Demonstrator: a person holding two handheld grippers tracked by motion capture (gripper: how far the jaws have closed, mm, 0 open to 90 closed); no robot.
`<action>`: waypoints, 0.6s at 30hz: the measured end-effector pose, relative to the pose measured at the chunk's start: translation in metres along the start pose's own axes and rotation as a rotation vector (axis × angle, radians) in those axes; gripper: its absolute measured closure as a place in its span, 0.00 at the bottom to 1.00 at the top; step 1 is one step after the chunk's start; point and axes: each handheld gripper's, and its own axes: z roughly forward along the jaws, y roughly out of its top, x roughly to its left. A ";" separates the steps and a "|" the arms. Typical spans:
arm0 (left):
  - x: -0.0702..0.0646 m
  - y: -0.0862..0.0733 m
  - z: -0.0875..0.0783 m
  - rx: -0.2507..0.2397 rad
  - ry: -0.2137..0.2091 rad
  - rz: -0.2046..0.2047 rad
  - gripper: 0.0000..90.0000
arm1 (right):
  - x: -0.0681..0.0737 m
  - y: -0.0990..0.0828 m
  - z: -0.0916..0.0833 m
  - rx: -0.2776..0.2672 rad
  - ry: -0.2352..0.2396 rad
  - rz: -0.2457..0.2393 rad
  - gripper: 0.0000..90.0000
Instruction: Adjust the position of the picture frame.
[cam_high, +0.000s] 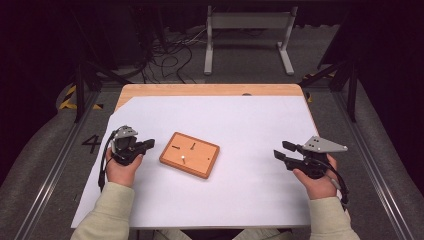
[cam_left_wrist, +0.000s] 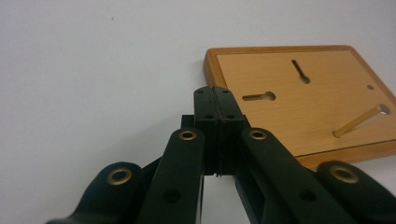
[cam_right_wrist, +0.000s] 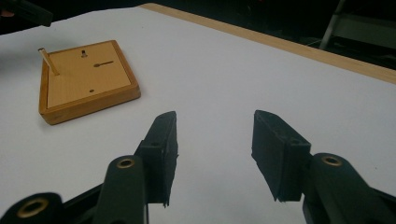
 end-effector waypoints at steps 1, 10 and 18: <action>0.001 0.000 0.003 0.010 -0.004 -0.013 1.00 | 0.000 0.000 -0.001 0.002 -0.003 0.002 0.57; 0.007 0.003 0.028 0.132 0.001 -0.012 1.00 | 0.001 -0.005 -0.010 0.006 -0.018 0.007 0.54; 0.010 -0.001 0.041 0.216 -0.034 -0.023 1.00 | 0.000 -0.006 -0.012 0.007 -0.019 0.017 0.54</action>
